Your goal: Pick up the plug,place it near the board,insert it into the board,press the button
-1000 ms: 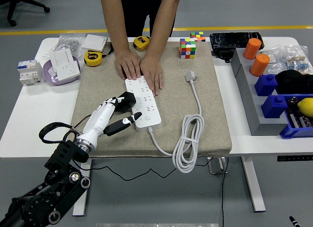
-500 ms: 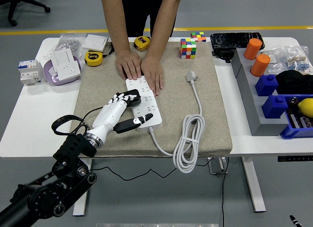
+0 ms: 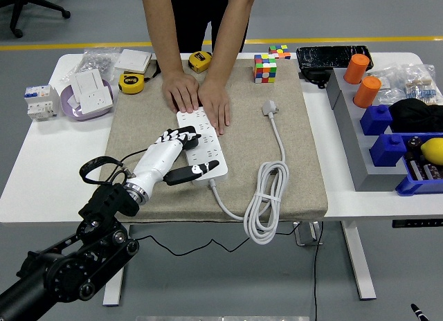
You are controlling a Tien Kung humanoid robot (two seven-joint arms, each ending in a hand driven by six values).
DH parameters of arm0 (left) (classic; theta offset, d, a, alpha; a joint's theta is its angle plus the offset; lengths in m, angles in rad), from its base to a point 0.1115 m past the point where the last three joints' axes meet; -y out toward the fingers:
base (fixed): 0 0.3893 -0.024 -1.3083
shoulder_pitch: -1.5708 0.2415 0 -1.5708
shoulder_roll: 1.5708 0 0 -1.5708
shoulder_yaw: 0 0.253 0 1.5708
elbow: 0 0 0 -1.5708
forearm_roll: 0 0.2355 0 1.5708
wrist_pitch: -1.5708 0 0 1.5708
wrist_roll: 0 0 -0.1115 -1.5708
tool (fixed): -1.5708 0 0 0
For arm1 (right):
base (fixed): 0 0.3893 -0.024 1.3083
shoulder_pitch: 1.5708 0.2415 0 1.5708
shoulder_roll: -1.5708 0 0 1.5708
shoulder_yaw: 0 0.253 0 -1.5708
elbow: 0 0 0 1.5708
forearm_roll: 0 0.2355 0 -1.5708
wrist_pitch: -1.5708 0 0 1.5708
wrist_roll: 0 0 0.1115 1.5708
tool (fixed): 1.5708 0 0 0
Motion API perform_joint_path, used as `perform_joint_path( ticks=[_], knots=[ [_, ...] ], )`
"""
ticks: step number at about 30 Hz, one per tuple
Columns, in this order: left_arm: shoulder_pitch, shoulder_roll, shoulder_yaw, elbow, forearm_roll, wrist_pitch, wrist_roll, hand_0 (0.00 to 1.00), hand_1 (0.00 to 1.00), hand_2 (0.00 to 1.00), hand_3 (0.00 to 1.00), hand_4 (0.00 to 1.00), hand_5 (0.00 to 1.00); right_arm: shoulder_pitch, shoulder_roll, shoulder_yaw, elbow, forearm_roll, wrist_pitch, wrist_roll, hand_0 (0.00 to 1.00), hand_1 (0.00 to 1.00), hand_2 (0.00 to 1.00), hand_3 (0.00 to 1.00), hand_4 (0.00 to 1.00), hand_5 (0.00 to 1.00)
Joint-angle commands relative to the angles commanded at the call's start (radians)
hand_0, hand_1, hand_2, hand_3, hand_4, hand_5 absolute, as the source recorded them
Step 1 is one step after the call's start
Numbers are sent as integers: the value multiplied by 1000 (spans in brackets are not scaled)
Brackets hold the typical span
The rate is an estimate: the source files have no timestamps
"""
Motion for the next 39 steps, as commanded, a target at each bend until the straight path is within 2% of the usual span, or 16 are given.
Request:
perform_joint_path(
  ticks=[6,12,14,15,18,20,21,26,27,32,33,37,39],
  knots=[
    [0,4,-3,-8,11,7,-7,998,964,916,888,998,998,-1,0,8,0,-4,-1,-1,946,846,781,791,998,998],
    [-2,9,-4,-46,31,36,-30,998,962,910,885,998,998,-1,0,5,0,-1,-1,0,946,846,781,791,998,998],
    [2,14,2,-82,24,47,-32,998,962,910,885,998,998,-1,1,4,0,1,-1,0,946,846,781,791,998,998],
    [6,18,7,-106,11,48,-27,884,848,784,843,998,884,-2,1,5,0,0,-1,0,947,846,781,791,998,998],
    [13,31,45,-195,-66,39,27,884,848,784,843,998,884,-4,0,10,0,-6,-1,-1,947,846,781,791,998,998],
    [13,36,76,-254,-117,3,80,884,848,784,843,998,884,-5,0,11,0,-8,-1,-2,947,846,781,791,998,998],
    [12,37,87,-282,-116,-25,118,343,396,446,810,704,306,-5,0,10,0,-7,0,-2,946,846,782,791,998,998],
    [5,32,113,-356,-28,-159,276,343,396,446,810,704,306,-3,-1,0,0,2,1,0,946,846,782,791,998,998],
    [3,30,113,-360,-14,-184,302,137,73,171,751,551,170,-3,-1,1,0,1,1,0,946,846,782,790,998,998],
    [-6,19,111,-335,14,-303,388,137,73,171,751,551,170,-6,-2,3,0,-5,1,-2,946,846,782,790,998,998],
    [-6,19,111,-329,13,-313,394,120,63,164,857,529,155,-6,-2,3,0,-4,1,-2,946,846,782,791,998,998],
    [-4,20,108,-310,29,-342,416,120,63,164,857,529,155,-8,-2,4,0,-5,1,-2,946,846,782,791,998,998],
    [-3,20,105,-306,33,-342,419,117,61,164,853,507,136,-9,-1,4,0,-5,1,-2,947,847,782,790,998,998]
  ],
)
